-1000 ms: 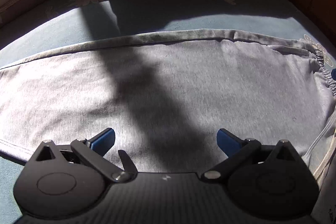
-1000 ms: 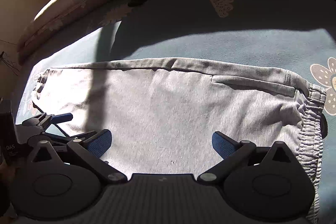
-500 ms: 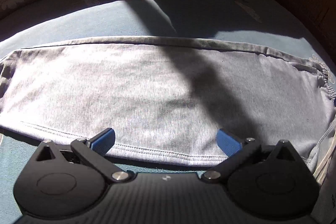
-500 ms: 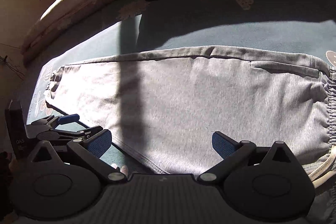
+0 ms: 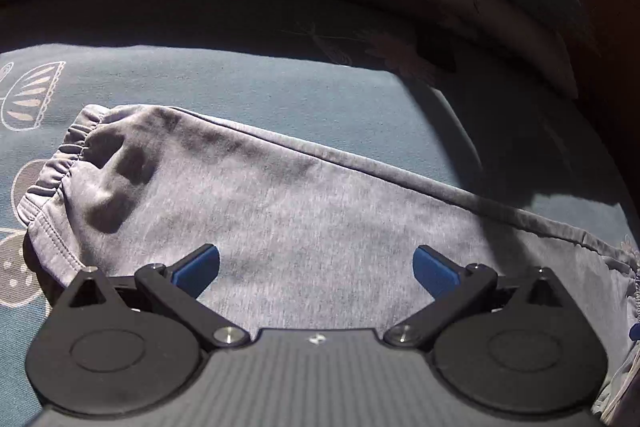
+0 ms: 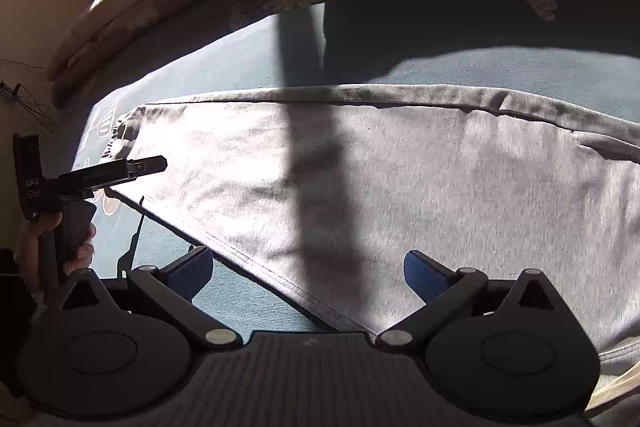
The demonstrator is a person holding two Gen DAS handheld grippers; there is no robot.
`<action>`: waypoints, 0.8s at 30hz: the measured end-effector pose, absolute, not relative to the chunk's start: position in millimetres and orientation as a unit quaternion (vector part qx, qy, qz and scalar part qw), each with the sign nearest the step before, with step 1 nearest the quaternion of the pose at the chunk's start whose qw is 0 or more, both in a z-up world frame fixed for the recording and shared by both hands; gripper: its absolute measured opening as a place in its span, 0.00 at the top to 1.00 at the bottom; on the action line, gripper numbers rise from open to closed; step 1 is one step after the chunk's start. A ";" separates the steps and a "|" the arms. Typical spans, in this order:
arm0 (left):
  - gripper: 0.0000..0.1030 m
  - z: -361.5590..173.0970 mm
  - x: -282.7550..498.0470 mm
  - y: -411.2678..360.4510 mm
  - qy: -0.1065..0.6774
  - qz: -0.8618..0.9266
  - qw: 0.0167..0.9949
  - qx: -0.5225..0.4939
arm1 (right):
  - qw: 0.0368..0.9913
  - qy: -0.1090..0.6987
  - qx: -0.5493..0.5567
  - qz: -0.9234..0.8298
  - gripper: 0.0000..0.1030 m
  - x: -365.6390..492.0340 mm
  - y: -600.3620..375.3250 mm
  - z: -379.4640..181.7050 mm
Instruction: Fold clothes
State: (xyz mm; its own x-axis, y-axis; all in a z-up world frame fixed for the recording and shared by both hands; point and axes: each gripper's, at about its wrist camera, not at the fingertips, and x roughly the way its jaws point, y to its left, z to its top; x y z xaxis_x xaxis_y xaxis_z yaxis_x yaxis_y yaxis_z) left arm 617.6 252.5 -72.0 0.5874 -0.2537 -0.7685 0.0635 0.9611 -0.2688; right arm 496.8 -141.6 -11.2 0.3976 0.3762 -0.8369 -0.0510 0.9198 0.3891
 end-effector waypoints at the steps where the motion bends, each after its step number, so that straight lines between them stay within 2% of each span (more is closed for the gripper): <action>1: 0.01 -73.0 629.3 265.0 0.431 -0.084 0.891 -0.117 | 0.822 0.533 0.153 0.131 0.00 500.3 -137.9 -12.5; 3: 0.01 -78.7 652.1 289.0 0.413 -0.076 0.895 -0.149 | 0.822 0.532 0.155 0.133 0.00 506.9 -129.8 -16.3; 6: 0.01 -97.9 683.8 316.7 0.427 -0.056 0.880 -0.200 | 0.822 0.535 0.147 0.132 0.00 513.6 -119.1 -26.6; 11: 0.01 -108.0 713.2 334.9 0.442 -0.026 0.878 -0.181 | 0.815 0.547 0.127 0.143 0.00 519.0 -106.0 -44.8; 18: 0.01 -82.5 706.5 328.8 0.449 -0.066 0.872 -0.182 | 0.815 0.547 0.137 0.135 0.00 519.2 -118.4 -46.0; 21: 0.01 -87.6 692.6 330.5 0.472 -0.094 0.848 -0.221 | 0.818 0.542 0.141 0.133 0.00 518.6 -124.5 -42.4; 24: 0.01 -100.8 687.3 335.1 0.495 -0.055 0.844 -0.198 | 0.819 0.540 0.143 0.130 0.00 516.4 -129.3 -42.5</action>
